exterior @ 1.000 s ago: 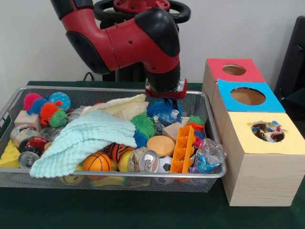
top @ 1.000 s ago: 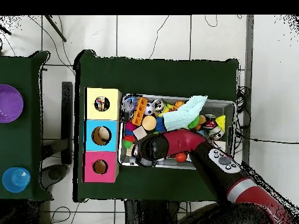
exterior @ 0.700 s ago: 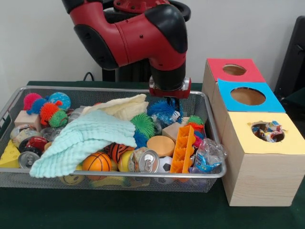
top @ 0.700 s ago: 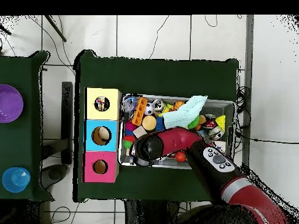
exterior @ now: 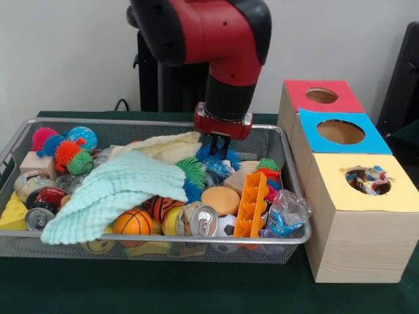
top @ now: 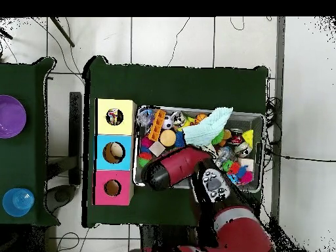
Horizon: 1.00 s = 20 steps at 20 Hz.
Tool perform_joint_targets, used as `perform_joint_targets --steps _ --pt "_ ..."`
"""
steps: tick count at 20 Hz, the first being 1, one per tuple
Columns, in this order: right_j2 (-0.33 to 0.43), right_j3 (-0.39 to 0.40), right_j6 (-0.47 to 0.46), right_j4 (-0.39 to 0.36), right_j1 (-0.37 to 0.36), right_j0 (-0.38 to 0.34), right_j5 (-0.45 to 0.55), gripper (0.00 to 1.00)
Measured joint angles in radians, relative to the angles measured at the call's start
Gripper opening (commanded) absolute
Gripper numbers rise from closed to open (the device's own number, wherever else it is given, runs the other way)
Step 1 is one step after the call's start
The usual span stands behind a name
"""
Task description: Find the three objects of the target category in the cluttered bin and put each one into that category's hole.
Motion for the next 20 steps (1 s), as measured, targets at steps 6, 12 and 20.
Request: perform_joint_targets --steps 6,12,20 --pt "-0.226 -0.060 0.213 -0.023 0.003 0.225 -0.094 0.00" --pt "-0.447 -0.136 0.437 -0.022 0.056 0.378 -0.175 0.00" --pt "-0.654 -0.217 0.574 -0.005 0.128 0.450 -0.254 0.00"
